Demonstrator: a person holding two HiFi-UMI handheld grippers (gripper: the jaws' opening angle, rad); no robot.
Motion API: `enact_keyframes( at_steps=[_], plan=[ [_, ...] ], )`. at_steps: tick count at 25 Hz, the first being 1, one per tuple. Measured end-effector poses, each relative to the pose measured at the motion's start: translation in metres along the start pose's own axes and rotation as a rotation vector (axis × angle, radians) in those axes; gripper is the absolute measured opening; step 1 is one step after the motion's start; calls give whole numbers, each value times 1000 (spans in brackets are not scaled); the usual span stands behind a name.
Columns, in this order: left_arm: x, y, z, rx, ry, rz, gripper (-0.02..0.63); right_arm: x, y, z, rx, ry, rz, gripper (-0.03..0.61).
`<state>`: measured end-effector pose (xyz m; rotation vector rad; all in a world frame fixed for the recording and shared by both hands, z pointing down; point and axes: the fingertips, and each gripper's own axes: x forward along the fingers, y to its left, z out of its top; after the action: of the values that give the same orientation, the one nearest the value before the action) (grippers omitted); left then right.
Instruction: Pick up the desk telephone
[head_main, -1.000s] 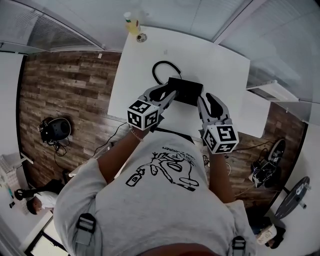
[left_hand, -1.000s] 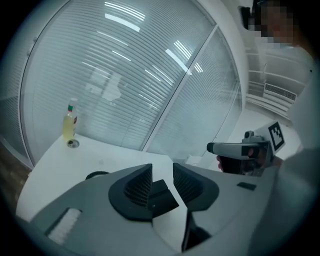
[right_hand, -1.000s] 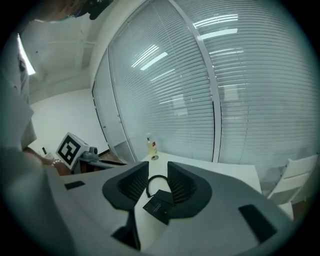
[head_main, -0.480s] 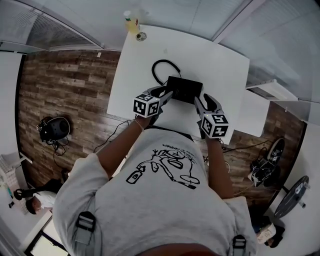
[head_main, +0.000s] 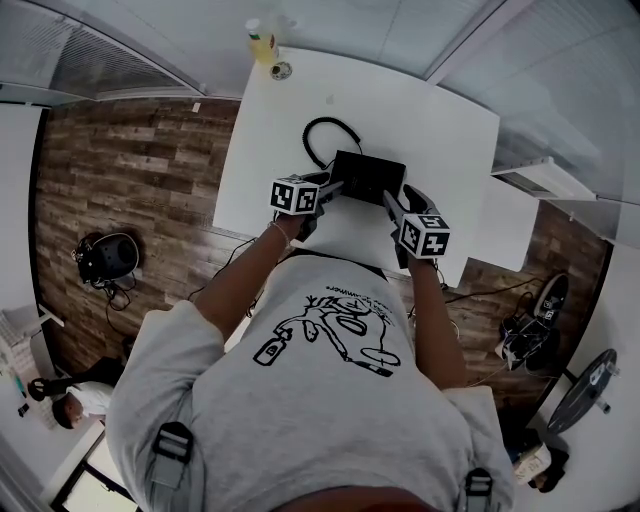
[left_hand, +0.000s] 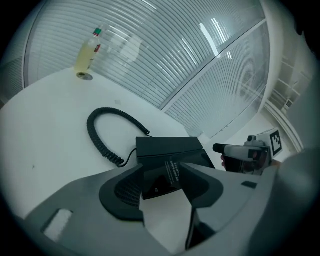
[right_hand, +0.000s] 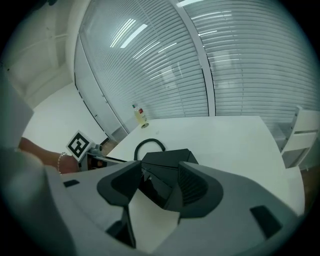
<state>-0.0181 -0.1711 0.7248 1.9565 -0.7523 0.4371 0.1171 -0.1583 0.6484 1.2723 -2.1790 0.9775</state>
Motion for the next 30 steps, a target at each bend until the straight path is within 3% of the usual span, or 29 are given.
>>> enact_keyframes(
  at_steps=[9, 16, 30],
  plan=[
    [22, 17, -10, -98, 36, -56, 261, 20, -17, -23, 74, 59, 8, 224],
    [33, 10, -9, -101, 53, -106, 261, 35, -21, -41, 141, 98, 45, 229],
    [26, 7, -6, -75, 68, -61, 259, 35, -18, -41, 179, 112, 73, 222]
  ],
)
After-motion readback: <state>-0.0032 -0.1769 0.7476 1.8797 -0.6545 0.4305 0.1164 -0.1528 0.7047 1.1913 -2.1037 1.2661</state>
